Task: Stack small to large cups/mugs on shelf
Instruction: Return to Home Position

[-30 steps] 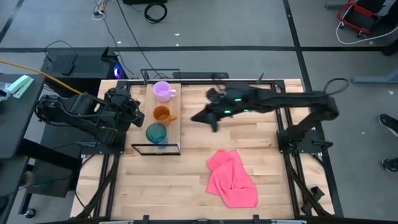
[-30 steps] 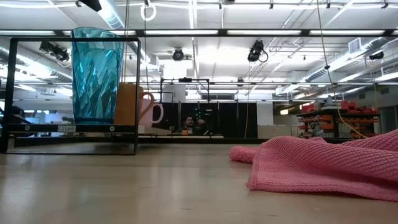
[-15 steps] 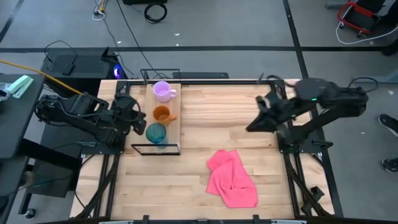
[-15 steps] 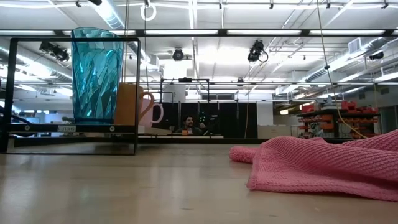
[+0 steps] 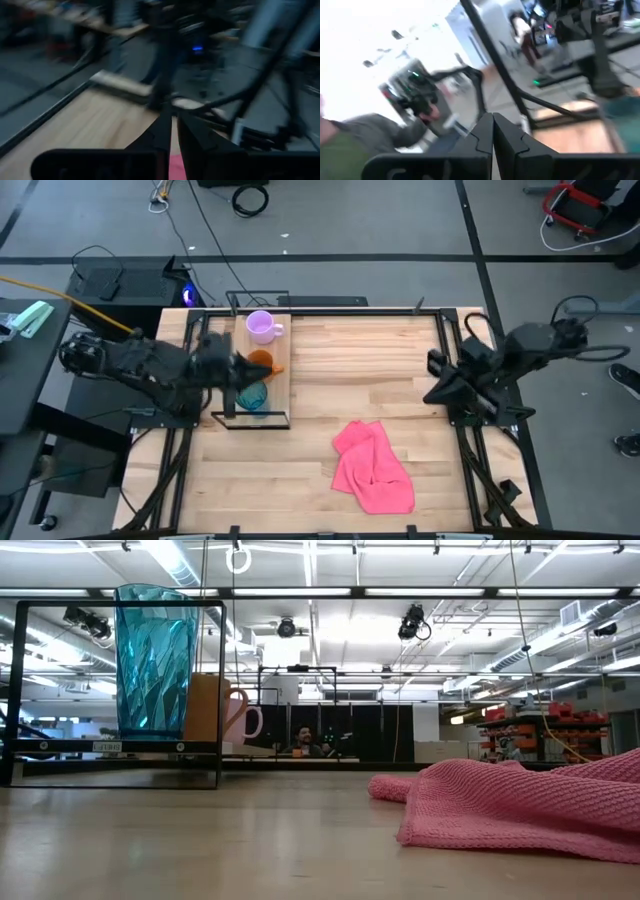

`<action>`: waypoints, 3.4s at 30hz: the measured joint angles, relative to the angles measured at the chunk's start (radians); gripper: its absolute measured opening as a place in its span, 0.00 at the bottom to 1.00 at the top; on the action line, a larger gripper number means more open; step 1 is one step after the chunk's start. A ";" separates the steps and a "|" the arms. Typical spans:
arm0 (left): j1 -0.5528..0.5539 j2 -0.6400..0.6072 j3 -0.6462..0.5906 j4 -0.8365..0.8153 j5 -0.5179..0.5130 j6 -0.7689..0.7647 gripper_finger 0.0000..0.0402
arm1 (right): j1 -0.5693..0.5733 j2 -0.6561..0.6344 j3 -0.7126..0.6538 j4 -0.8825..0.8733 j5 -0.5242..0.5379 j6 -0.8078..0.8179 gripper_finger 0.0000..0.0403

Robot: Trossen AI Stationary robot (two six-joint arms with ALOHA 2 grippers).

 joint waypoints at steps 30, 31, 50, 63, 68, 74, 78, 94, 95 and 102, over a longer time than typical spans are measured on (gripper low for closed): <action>0.033 -0.795 -0.710 0.482 0.074 0.259 0.08 | -0.048 -0.715 -0.624 0.467 0.014 -0.111 0.04; 0.033 -0.824 -0.722 0.471 0.073 0.266 0.08 | -0.048 -0.738 -0.637 0.469 0.014 -0.119 0.04; 0.032 -1.062 -0.836 0.248 -0.074 0.200 0.07 | -0.048 -0.828 -0.894 0.642 0.083 -0.096 0.04; 0.033 -1.062 -0.834 0.274 -0.275 0.435 0.10 | -0.162 -0.828 -1.133 0.917 0.077 -0.164 0.04; 0.033 -1.062 -0.834 0.318 -0.112 0.461 0.08 | -0.270 -0.823 -1.123 0.934 -0.027 -0.119 0.04; 0.032 -1.060 -0.834 0.443 0.084 0.477 0.08 | -0.374 -0.817 -1.081 0.934 -0.126 -0.086 0.04; 0.033 -1.060 -0.832 0.644 0.104 0.631 0.10 | -0.424 -0.817 -1.073 0.932 -0.165 -0.073 0.04; -0.153 -1.062 -0.709 0.469 -0.045 0.809 0.07 | -0.449 -0.816 -1.073 0.917 -0.225 -0.007 0.04; -0.169 -1.062 -0.693 0.467 -0.080 0.824 0.07 | -0.449 -0.816 -1.073 0.917 -0.226 -0.001 0.04; -0.273 -1.062 -0.655 0.366 -0.104 0.781 0.10 | -0.449 -0.816 -1.073 0.917 -0.226 0.008 0.04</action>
